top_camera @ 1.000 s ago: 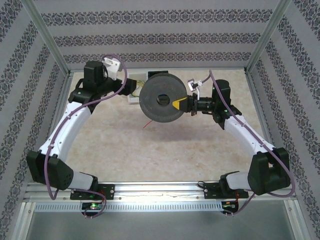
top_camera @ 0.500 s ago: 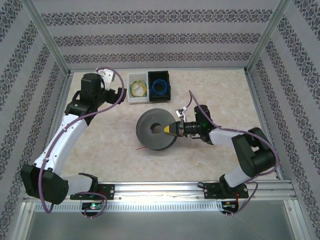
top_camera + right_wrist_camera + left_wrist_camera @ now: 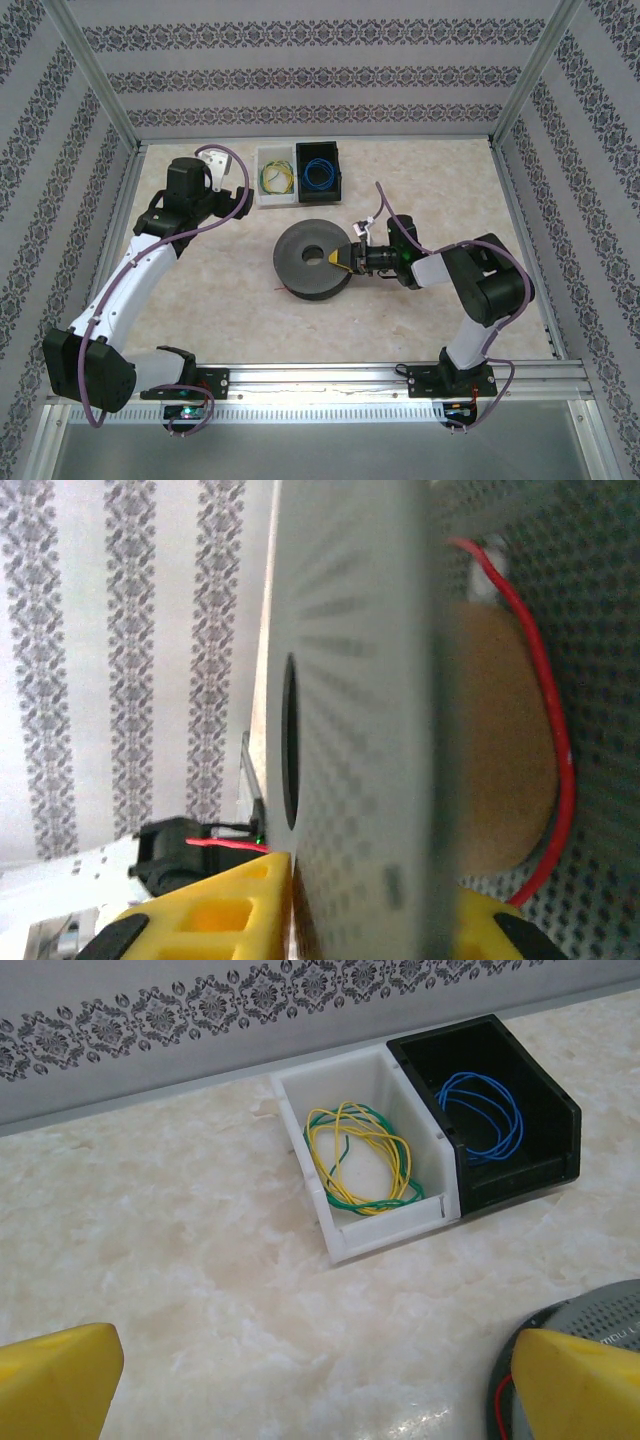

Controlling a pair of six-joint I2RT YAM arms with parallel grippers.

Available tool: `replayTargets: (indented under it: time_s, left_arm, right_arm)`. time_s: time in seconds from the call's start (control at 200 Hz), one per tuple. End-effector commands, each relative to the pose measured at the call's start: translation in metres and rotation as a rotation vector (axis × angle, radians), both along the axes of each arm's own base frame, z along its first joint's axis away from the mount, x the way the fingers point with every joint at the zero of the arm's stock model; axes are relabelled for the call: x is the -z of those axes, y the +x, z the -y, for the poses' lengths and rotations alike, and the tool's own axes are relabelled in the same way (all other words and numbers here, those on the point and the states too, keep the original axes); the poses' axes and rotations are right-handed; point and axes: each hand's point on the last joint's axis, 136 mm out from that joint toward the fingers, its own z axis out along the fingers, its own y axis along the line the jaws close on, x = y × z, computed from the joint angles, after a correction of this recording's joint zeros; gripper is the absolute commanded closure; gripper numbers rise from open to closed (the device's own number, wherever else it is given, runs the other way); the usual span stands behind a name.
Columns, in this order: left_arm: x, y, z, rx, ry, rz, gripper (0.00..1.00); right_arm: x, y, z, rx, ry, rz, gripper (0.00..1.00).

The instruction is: Wrap the cables

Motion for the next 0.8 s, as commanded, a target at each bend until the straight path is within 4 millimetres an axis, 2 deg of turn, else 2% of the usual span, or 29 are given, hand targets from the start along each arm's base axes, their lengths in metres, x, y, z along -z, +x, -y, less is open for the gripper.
replayTargets:
  time_s: [0.0, 0.13, 0.235, 0.355, 0.515, 0.635, 0.794]
  left_arm:
    - [-0.003, -0.001, 0.001, -0.005, -0.034, 0.005, 0.00]
    - [-0.002, -0.002, 0.002, -0.003, -0.041, -0.001, 0.00]
    - [-0.002, -0.003, 0.000, -0.014, -0.040, -0.003, 0.00]
    - [-0.003, -0.007, -0.003, -0.024, -0.037, -0.007, 0.00]
    - [-0.007, -0.016, -0.012, -0.056, -0.035, 0.015, 0.00]
    - [-0.008, -0.028, -0.026, -0.109, -0.033, 0.038, 0.00]
    - [-0.007, -0.044, -0.055, -0.235, -0.027, 0.123, 0.00]
  right_arm:
    - [0.008, 0.008, 0.008, 0.037, -0.028, 0.052, 0.68]
    - [0.005, 0.010, 0.016, 0.054, -0.053, 0.061, 0.48]
    - [-0.007, 0.015, 0.029, 0.090, -0.074, 0.099, 0.34]
    - [-0.026, 0.018, 0.053, 0.148, -0.135, 0.156, 0.20]
    - [-0.053, 0.019, 0.095, 0.245, -0.300, 0.249, 0.03]
    - [-0.070, 0.023, 0.135, 0.364, -0.509, 0.359, 0.02]
    - [-0.093, 0.037, 0.193, 0.587, -0.772, 0.525, 0.02]
